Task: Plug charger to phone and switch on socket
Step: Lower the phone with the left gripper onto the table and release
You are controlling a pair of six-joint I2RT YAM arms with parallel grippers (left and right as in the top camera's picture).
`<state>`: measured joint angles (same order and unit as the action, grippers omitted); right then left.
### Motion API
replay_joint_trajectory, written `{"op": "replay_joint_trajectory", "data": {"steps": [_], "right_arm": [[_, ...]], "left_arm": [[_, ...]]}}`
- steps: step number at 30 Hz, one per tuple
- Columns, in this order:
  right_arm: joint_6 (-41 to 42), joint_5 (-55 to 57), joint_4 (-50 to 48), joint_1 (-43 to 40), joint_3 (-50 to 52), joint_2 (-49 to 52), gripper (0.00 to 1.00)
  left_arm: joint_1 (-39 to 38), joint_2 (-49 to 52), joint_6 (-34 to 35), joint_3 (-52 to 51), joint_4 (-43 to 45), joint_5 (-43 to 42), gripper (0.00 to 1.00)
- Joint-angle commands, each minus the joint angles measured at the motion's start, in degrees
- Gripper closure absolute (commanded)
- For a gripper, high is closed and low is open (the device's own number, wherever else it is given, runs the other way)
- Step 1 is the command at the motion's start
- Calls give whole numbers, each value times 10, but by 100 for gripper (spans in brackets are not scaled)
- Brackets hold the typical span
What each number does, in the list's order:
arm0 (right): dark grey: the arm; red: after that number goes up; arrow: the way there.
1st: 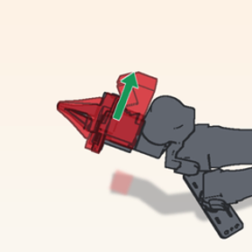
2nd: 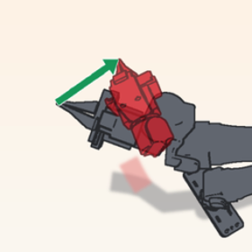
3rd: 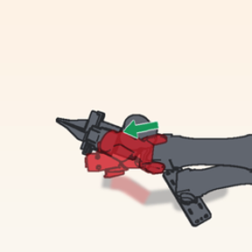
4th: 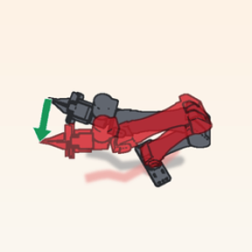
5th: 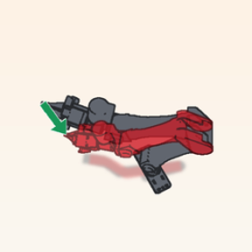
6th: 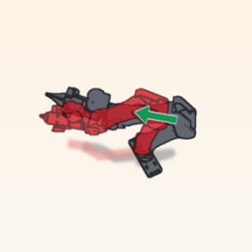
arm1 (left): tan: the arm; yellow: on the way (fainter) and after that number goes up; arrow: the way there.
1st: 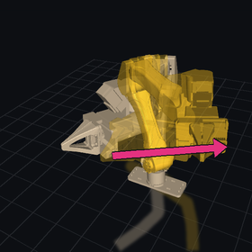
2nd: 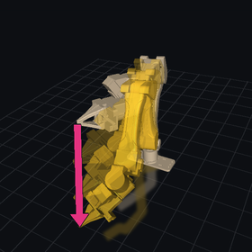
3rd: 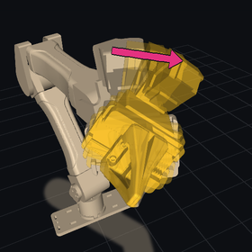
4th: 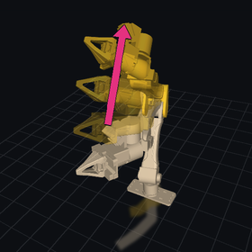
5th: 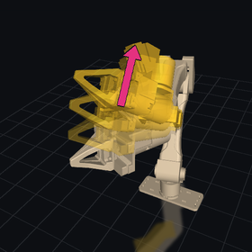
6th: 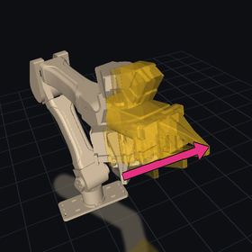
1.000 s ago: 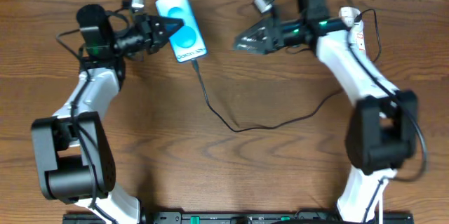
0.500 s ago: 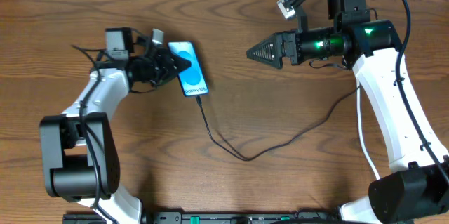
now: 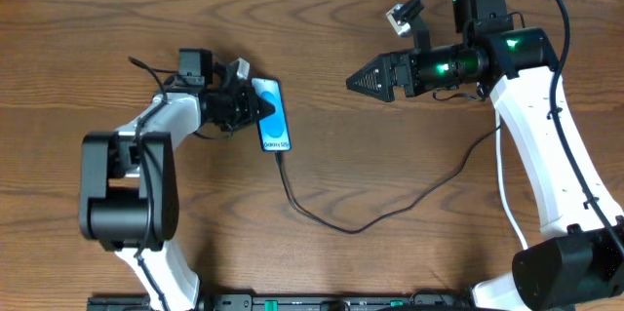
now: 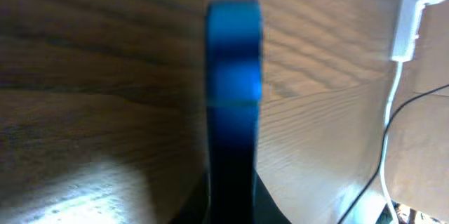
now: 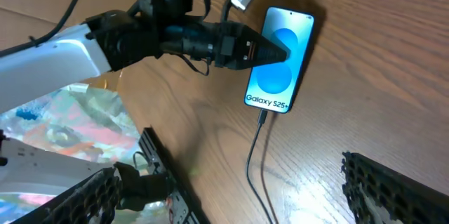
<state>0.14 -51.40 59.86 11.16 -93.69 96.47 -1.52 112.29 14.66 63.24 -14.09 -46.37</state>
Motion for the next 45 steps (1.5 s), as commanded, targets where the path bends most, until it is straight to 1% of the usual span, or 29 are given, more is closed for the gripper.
{"op": "replay_joint_trajectory", "data": {"steps": [1, 7, 8, 9, 10, 12, 14, 15, 17, 18, 20, 22, 24, 27, 29, 34, 37, 40, 45], "right_arm": [[-11, 5, 4, 2, -3, -8, 1], [-11, 5, 7, 2, -3, -8, 1], [-11, 5, 8, 2, -3, -8, 1], [-11, 5, 9, 2, -3, -8, 1], [-11, 5, 10, 2, -3, -8, 1], [-11, 5, 12, 2, -3, -8, 1], [-11, 5, 14, 2, -3, -8, 1], [-11, 5, 15, 2, -3, -8, 1], [-11, 5, 15, 2, -3, -8, 1], [-11, 5, 15, 2, -3, -8, 1], [-11, 5, 15, 2, -3, -8, 1], [-11, 6, 17, 2, -3, -8, 1], [-11, 15, 21, 2, -3, -8, 1], [-11, 33, 31, 2, -3, -8, 1], [-16, 38, 37, 2, -3, -8, 1], [-17, 50, 43, 2, -3, -8, 1], [-17, 50, 51, 2, -3, -8, 1], [-17, 65, 58, 2, -3, -8, 1], [-17, 92, 78, 2, -3, -8, 1]], "left_arm": [[2, 12, -37, 7, 2, 0, 93], [2, 17, -41, 7, -7, 38, 93], [2, 17, -41, 7, -9, 42, 85], [2, 17, -41, 7, -12, 49, 70], [2, 17, -41, 7, -16, 57, 64], [2, 17, -41, 7, -24, 70, 62], [2, 17, -41, 7, -34, 84, 52], [2, 17, -41, 7, -39, 93, 50], [2, 17, -41, 7, -49, 106, 49], [2, 17, -41, 7, -53, 114, 48], [2, 17, -41, 7, -61, 126, 39], [2, 17, -41, 7, -68, 134, 35], [2, 17, -41, 7, -76, 150, 27], [2, 17, -40, 8, -95, 185, 25], [2, 16, -41, 8, -107, 209, 20], [3, 5, -41, 12, -133, 264, 11], [9, -9, -41, 24, -163, 296, 9], [18, -35, -41, 31, -184, 304, 8], [35, -133, -41, 32, -209, 306, 8]]}}
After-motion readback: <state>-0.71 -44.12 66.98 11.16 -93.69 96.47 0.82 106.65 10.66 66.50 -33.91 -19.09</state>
